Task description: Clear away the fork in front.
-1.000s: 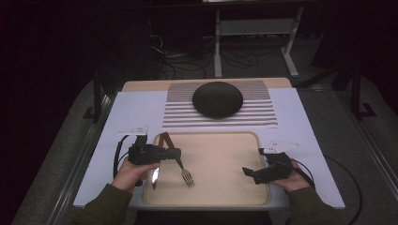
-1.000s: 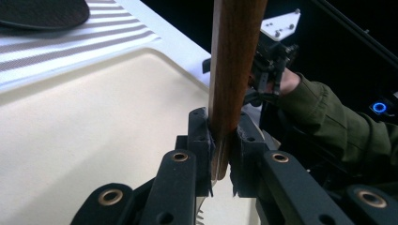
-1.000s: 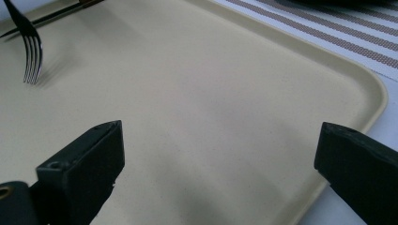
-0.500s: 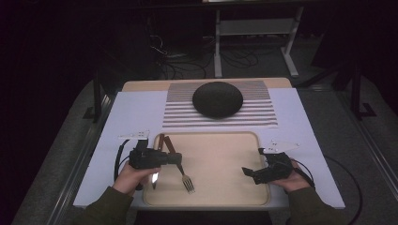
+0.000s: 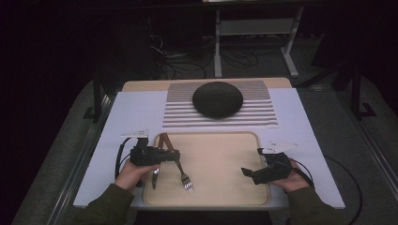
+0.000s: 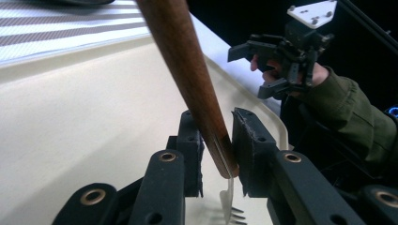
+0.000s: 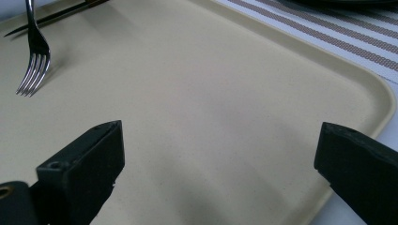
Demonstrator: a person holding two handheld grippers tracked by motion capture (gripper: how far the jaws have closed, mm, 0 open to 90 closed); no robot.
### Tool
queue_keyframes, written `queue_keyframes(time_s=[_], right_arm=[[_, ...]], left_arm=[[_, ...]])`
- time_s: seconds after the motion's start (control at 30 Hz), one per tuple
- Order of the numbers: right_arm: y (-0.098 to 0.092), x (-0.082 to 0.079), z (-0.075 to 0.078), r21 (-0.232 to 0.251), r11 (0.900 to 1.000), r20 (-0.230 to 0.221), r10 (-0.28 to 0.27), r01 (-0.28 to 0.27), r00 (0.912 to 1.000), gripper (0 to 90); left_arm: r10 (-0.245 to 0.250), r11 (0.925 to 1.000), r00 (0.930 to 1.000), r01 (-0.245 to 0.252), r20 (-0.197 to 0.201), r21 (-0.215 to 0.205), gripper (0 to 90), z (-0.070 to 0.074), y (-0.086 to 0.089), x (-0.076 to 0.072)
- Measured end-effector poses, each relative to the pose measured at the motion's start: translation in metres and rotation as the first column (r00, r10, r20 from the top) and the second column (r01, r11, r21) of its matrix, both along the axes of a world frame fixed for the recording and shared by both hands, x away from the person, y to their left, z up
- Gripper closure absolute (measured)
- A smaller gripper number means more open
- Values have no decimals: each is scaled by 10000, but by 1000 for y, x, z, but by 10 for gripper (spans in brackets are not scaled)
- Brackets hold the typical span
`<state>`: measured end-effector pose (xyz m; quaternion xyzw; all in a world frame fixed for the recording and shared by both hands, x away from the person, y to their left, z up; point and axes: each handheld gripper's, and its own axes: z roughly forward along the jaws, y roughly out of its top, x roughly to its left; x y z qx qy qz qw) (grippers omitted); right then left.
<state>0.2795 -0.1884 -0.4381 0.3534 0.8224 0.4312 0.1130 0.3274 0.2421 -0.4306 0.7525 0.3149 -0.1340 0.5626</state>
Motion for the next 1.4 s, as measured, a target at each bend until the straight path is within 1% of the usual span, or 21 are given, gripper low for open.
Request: queue_keyframes(time_s=[0.07, 0.13, 0.23, 0.33, 0.5, 0.6, 0.7, 1.0, 1.07, 1.23, 1.3, 1.37, 1.4], right_arm=[[0, 0, 0, 12, 10000, -40, 19, -19, 10000, 19], [0, 0, 0, -2, 10000, -58, 45, -45, 10000, 19], [1, 0, 0, -39, 10000, -26, 92, -92, 10000, 19], [1, 0, 0, -38, 9999, -37, 95, -95, 9999, 19], [1, 0, 0, -58, 9999, -47, 156, -156, 9999, 20], [1, 0, 0, -68, 9998, -38, 170, -171, 9998, 19], [1, 0, 0, -76, 9998, -37, 181, -181, 9998, 20], [2, 0, 0, -67, 9998, -49, 204, -204, 9998, 20], [2, 0, 0, -62, 9997, -35, 231, -231, 9997, 20], [2, 0, 0, -62, 9996, -35, 272, -272, 9996, 20], [2, 0, 0, -65, 9996, -36, 285, -285, 9996, 20], [2, 0, 0, -80, 9994, -29, 327, -328, 9995, 20], [2, 0, 0, -80, 9994, -29, 327, -328, 9995, 20]], left_arm=[[4, 9999, 10000, -4, 23, 107, 716, -2, 1, 1], [95, 9998, 9999, -93, -84, 148, 706, -4, 2, 2], [87, 9994, 9998, -81, -180, 330, 689, -7, 2, 4], [68, 9989, 9998, -60, -161, 464, 678, -8, 1, 4], [192, 9974, 9997, -181, -162, 699, 653, -11, 2, 6], [306, 9969, 9992, -285, -272, 730, 643, -12, 2, 7], [484, 9950, 9980, -446, -411, 899, 631, -14, 4, 8], [692, 9909, 9955, -612, -644, 1196, 591, -18, 8, 10], [846, 9885, 9937, -744, -739, 1317, 578, -20, 8, 10], [932, 9859, 9924, -807, -805, 1467, 562, -21, 9, 11], [1005, 9845, 9911, -864, -869, 1528, 555, -22, 10, 11], [1042, 9816, 9896, -862, -997, 1706, 538, -24, 10, 12], [1042, 9816, 9896, -862, -997, 1706, 535, -24, 10, 12]])
